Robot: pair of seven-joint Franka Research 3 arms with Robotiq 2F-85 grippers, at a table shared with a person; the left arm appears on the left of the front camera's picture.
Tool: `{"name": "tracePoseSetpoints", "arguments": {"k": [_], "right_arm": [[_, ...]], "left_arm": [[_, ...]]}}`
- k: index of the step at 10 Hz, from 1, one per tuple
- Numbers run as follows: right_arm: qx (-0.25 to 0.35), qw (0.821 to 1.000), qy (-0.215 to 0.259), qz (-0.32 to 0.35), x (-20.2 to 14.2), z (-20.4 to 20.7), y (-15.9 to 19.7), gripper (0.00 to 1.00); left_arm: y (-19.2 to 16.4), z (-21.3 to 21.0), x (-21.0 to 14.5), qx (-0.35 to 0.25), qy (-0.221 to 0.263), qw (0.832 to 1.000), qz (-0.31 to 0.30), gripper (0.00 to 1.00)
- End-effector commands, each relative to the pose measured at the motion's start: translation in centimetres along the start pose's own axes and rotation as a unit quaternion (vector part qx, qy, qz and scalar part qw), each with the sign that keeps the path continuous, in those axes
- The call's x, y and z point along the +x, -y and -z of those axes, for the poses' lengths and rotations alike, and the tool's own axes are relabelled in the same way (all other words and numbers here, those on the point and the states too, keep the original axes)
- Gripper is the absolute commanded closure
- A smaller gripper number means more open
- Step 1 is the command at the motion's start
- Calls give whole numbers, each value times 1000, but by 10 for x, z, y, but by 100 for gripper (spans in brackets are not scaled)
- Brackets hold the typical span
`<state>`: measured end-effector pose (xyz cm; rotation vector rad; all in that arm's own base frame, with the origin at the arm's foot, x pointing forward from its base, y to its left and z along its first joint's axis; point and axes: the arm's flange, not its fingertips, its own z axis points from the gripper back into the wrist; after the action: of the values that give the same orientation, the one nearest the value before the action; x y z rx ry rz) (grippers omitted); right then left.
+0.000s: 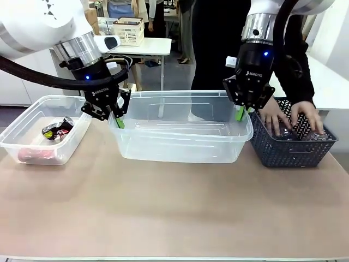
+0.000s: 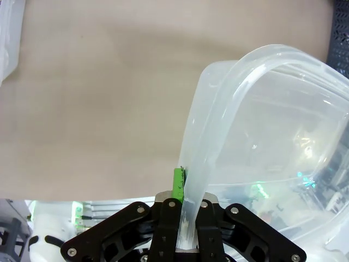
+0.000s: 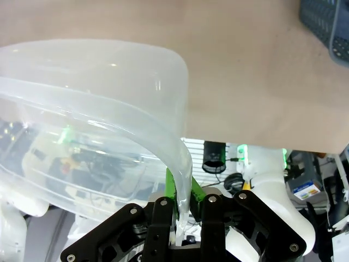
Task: Sort the waste into each basket.
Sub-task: Offer the picked Organizing box to the human.
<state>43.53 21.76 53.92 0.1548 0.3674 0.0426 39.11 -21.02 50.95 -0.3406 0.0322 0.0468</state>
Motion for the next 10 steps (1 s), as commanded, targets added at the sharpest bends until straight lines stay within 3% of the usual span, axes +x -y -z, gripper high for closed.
{"name": "tracePoseSetpoints", "arguments": {"k": [1,10], "right_arm": [[-10,1000,-6,-4,-5,-1,3,100],[-10,1000,-6,-4,-5,-1,3,100]], "left_arm": [[-2,-6,1,-11,8,1000,-19,100],[-2,-6,1,-11,8,1000,-19,100]]}}
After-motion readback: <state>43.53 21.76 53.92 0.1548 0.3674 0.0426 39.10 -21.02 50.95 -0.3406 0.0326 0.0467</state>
